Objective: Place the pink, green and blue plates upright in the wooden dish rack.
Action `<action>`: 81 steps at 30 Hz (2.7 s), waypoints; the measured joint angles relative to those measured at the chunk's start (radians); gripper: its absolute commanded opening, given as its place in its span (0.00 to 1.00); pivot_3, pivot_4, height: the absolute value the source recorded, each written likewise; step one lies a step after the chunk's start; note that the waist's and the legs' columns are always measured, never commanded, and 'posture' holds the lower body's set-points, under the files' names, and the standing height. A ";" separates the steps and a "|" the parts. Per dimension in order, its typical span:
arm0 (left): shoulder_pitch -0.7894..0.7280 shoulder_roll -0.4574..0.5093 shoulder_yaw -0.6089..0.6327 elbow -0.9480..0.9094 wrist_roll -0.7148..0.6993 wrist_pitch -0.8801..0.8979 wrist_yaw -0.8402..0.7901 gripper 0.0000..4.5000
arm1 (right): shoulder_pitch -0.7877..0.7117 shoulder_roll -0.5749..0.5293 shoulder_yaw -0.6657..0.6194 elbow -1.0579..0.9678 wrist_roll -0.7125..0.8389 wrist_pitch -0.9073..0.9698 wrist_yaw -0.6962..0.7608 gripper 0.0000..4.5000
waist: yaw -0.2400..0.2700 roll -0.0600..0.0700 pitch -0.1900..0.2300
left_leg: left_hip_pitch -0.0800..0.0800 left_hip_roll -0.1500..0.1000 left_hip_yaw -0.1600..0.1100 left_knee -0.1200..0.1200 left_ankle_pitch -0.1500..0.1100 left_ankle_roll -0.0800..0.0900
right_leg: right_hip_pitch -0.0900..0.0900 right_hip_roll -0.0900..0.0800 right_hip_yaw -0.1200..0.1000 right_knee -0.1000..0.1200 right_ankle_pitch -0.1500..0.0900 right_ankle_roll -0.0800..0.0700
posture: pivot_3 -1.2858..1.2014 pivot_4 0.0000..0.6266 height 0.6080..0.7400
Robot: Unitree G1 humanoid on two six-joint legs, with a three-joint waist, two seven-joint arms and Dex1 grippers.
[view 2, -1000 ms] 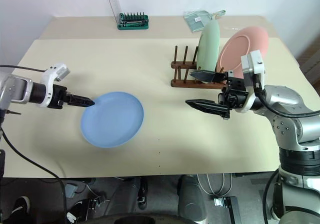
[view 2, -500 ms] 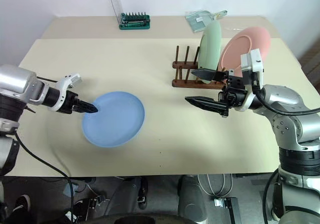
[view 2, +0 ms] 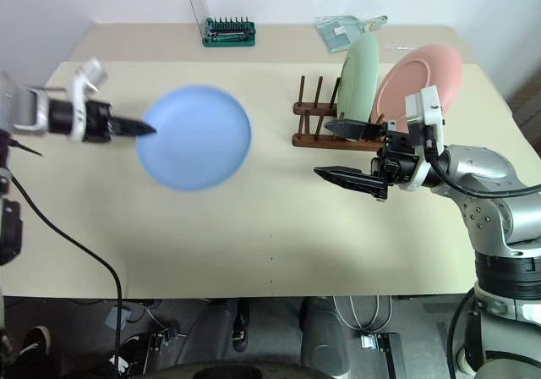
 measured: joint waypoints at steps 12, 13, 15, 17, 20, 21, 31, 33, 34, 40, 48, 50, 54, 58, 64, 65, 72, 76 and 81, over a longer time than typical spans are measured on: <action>0.096 -0.633 0.845 -0.287 -0.306 -0.338 0.802 0.01 | -0.313 0.159 0.164 0.130 -0.518 -0.606 -0.232 1.00 | 0.002 -0.002 0.000 | -0.002 0.000 -0.002 0.004 0.004 -0.008 | 0.000 -0.001 0.000 0.006 0.000 0.001 | 0.52 0.24 0.88; 0.105 -0.695 0.871 -0.323 -0.331 -0.381 0.865 0.01 | -0.333 0.169 0.184 0.134 -0.551 -0.642 -0.241 1.00 | 0.002 -0.002 0.000 | -0.002 0.000 -0.002 0.004 0.004 -0.008 | 0.000 -0.001 0.000 0.006 0.000 0.000 | 0.52 0.24 0.88; 0.113 -0.792 0.897 -0.379 -0.365 -0.445 0.959 0.01 | -0.361 0.172 0.237 0.138 -0.645 -0.721 -0.262 1.00 | 0.002 -0.002 0.000 | -0.002 0.000 -0.002 0.004 0.005 -0.008 | 0.000 -0.001 -0.001 0.006 0.000 0.000 | 0.52 0.24 0.88; 0.134 -0.868 0.878 -0.455 -0.388 -0.473 1.026 0.01 | -0.389 0.172 0.301 0.173 -0.795 -0.837 -0.315 1.00 | 0.002 -0.002 0.000 | -0.002 -0.001 -0.001 0.004 0.005 -0.008 | 0.000 -0.001 0.000 0.006 0.000 0.000 | 0.52 0.24 0.88; 0.184 -0.938 0.811 -0.591 -0.424 -0.474 1.087 0.01 | -0.423 0.137 0.363 0.275 -1.039 -0.992 -0.442 1.00 | 0.003 -0.002 0.000 | -0.002 -0.001 -0.001 0.004 0.005 -0.008 | 0.000 -0.001 0.000 0.006 0.000 0.000 | 0.52 0.24 0.88; 0.202 -0.960 0.795 -0.640 -0.433 -0.478 1.116 0.01 | -0.436 0.131 0.375 0.311 -1.127 -1.029 -0.504 1.00 | 0.003 -0.002 0.000 | -0.002 -0.001 -0.001 0.004 0.005 -0.008 | 0.000 -0.001 0.000 0.005 0.000 0.000 | 0.52 0.24 0.88; 0.284 -1.038 0.599 -0.819 -0.456 -0.501 1.215 0.00 | -0.517 0.135 0.440 0.441 -1.487 -1.094 -0.836 0.88 | 0.002 -0.002 0.000 | -0.001 -0.001 -0.001 0.004 0.005 -0.009 | 0.000 -0.001 0.000 0.001 0.001 0.000 | 0.52 0.24 0.88; 0.298 -1.038 0.576 -0.826 -0.466 -0.506 1.212 0.00 | -0.525 0.135 0.450 0.455 -1.514 -1.085 -0.861 0.72 | 0.003 -0.002 0.000 | -0.001 -0.001 -0.001 0.004 0.005 -0.009 | 0.000 -0.001 0.000 0.001 0.001 0.000 | 0.52 0.24 0.88; 0.308 -1.038 0.561 -0.828 -0.468 -0.508 1.211 0.00 | -0.529 0.135 0.452 0.469 -1.525 -1.076 -0.873 0.60 | 0.003 -0.002 0.000 | -0.001 -0.001 -0.001 0.004 0.005 -0.009 | 0.001 -0.001 0.000 0.001 0.001 0.000 | 0.52 0.24 0.88; 0.319 -1.033 0.508 -0.832 -0.471 -0.549 1.208 0.00 | -0.541 0.131 0.458 0.503 -1.547 -1.050 -0.895 0.02 | 0.002 -0.002 0.000 | -0.001 -0.001 -0.001 0.003 0.005 -0.009 | 0.001 -0.001 0.000 0.000 0.001 0.000 | 0.52 0.24 0.88; 0.331 -1.000 0.459 -0.830 -0.484 -0.579 1.138 0.54 | -0.542 0.131 0.463 0.516 -1.543 -1.027 -0.902 0.00 | 0.003 -0.002 -0.001 | -0.001 -0.001 -0.001 0.003 0.005 -0.009 | 0.001 -0.001 0.000 -0.001 0.001 0.000 | 0.52 0.24 0.88; 0.332 -0.986 0.455 -0.830 -0.495 -0.573 1.126 0.77 | -0.542 0.131 0.463 0.519 -1.543 -1.023 -0.903 0.00 | 0.002 -0.002 -0.001 | -0.001 -0.001 -0.001 0.002 0.005 -0.009 | 0.001 -0.001 0.000 -0.001 0.001 0.000 | 0.52 0.24 0.88; 0.382 -0.910 0.436 -0.845 -0.575 -0.514 1.030 0.99 | -0.558 0.135 0.450 0.563 -1.513 -0.987 -0.917 0.00 | -0.003 -0.002 -0.001 | -0.001 -0.001 -0.001 0.002 0.005 -0.009 | 0.001 -0.001 0.000 -0.001 0.001 0.000 | 0.52 0.24 0.88; 0.395 -0.743 0.440 -0.864 -0.672 -0.435 0.886 0.99 | -0.594 0.207 0.336 0.564 -1.268 -0.922 -0.884 0.00 | -0.019 -0.002 0.000 | -0.001 -0.001 -0.002 0.000 0.006 -0.010 | 0.001 0.000 -0.001 -0.001 0.001 0.000 | 0.52 0.24 0.88; 0.356 -0.424 0.403 -0.866 -0.645 -0.419 0.623 0.99 | -0.637 0.442 0.134 0.363 -0.631 -0.572 -0.722 0.00 | -0.032 0.001 -0.002 | 0.002 0.000 -0.003 -0.003 0.006 -0.010 | 0.002 0.000 -0.001 0.002 0.001 0.000 | 0.52 0.24 0.88; 0.383 -0.376 0.373 -0.864 -0.597 -0.443 0.572 0.99 | -0.637 0.473 0.095 0.330 -0.500 -0.470 -0.704 0.00 | -0.031 0.001 -0.002 | 0.002 0.000 -0.002 -0.003 0.006 -0.010 | 0.002 0.000 -0.001 0.003 0.001 0.000 | 0.52 0.24 0.88; 0.550 -0.230 0.273 -0.838 -0.349 -0.690 0.248 0.99 | -0.633 0.504 -0.112 0.251 0.099 0.119 -0.827 0.00 | -0.018 0.001 -0.002 | 0.000 0.000 -0.003 -0.002 0.005 -0.009 | 0.002 0.000 -0.001 0.002 0.001 -0.001 | 0.52 0.24 0.88; 0.631 -0.197 0.266 -0.843 -0.315 -0.734 0.129 0.99 | -0.582 0.511 -0.225 0.267 0.229 0.251 -1.013 0.00 | -0.020 0.001 -0.002 | -0.001 0.000 -0.002 -0.003 0.004 -0.006 | 0.001 0.001 -0.001 0.002 0.001 -0.001 | 0.52 0.24 0.88; 0.648 -0.187 0.266 -0.833 -0.274 -0.762 0.073 0.99 | -0.550 0.535 -0.290 0.266 0.353 0.317 -1.156 0.00 | -0.023 0.001 -0.002 | -0.001 0.000 -0.002 -0.003 0.003 -0.005 | 0.000 0.001 -0.001 0.003 0.001 -0.001 | 0.52 0.24 0.88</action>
